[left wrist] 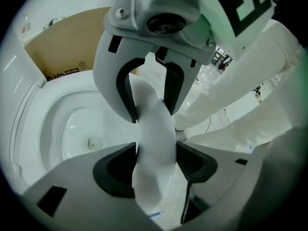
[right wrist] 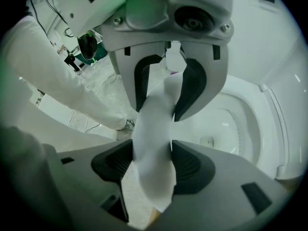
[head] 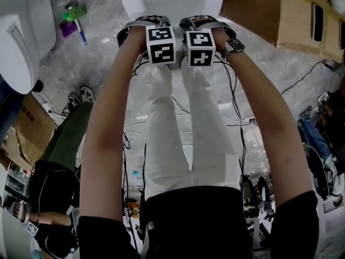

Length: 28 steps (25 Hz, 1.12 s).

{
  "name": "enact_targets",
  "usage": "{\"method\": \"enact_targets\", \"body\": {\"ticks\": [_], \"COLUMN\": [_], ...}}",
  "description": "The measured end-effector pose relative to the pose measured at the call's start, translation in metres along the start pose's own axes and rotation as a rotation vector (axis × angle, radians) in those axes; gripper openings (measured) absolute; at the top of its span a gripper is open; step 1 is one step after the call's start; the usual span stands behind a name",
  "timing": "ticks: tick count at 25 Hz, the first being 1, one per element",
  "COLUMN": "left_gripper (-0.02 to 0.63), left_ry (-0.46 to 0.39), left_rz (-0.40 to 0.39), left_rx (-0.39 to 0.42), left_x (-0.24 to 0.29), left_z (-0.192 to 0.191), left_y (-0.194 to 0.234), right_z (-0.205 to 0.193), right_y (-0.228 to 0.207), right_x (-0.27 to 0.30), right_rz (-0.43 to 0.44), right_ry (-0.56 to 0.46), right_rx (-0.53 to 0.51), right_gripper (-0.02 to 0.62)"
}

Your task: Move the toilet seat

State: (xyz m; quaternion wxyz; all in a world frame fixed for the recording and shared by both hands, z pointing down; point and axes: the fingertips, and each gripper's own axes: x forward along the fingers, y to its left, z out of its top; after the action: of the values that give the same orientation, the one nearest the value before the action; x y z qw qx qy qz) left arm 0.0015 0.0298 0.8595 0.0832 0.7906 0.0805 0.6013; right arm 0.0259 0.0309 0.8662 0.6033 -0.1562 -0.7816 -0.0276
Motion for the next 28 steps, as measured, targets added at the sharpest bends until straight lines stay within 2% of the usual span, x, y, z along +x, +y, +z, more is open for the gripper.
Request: {"method": "enact_targets", "body": {"ticks": [10, 13, 21, 24, 28], "left_gripper": [0.261, 0.256, 0.249, 0.247, 0.247], "left_ry": [-0.013, -0.020, 0.007, -0.002, -0.015], "left_rz": [-0.017, 0.003, 0.030, 0.037, 0.048], "left_rx": [-0.009, -0.009, 0.011, 0.007, 0.009], "left_x": [-0.037, -0.044, -0.051, -0.054, -0.061], "left_z": [0.009, 0.011, 0.010, 0.011, 0.014], "left_y": [-0.006, -0.006, -0.008, -0.008, -0.008], "right_z": [0.010, 0.009, 0.012, 0.012, 0.013], "right_y": [0.001, 0.001, -0.002, 0.003, 0.004], "right_x": [-0.035, -0.040, -0.048, -0.050, -0.058], "right_rz": [-0.044, -0.107, -0.355, -0.386, -0.388], "right_ry": [-0.008, 0.014, 0.082, 0.071, 0.042], "right_rx": [0.022, 0.002, -0.107, -0.119, -0.101], "right_gripper": [0.262, 0.262, 0.262, 0.219, 0.210]}}
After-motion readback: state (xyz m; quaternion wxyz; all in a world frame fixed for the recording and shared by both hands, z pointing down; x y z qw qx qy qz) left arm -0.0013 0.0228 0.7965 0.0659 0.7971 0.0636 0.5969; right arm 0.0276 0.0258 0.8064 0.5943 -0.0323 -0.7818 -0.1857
